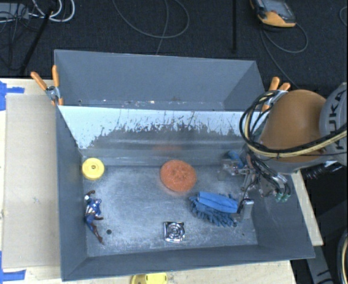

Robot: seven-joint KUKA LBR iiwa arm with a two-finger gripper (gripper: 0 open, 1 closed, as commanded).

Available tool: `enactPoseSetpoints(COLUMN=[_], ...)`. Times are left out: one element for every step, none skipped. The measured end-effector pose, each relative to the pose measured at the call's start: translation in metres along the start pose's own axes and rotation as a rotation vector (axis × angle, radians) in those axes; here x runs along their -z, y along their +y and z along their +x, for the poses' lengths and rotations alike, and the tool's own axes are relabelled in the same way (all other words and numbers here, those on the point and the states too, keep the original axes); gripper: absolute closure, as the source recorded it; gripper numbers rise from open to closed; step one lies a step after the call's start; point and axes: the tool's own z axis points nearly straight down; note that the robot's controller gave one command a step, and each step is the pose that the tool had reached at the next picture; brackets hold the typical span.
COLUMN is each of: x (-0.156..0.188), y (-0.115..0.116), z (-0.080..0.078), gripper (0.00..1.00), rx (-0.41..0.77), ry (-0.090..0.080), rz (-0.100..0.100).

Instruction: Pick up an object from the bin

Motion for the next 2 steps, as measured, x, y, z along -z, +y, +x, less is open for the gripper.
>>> enactPoseSetpoints(x=[-0.044,-0.071], y=[-0.002,0.019], z=[0.001,0.016], gripper=[0.0,1.0], rx=[-0.02,-0.046], ry=[-0.005,0.004], rz=[0.002,0.0])
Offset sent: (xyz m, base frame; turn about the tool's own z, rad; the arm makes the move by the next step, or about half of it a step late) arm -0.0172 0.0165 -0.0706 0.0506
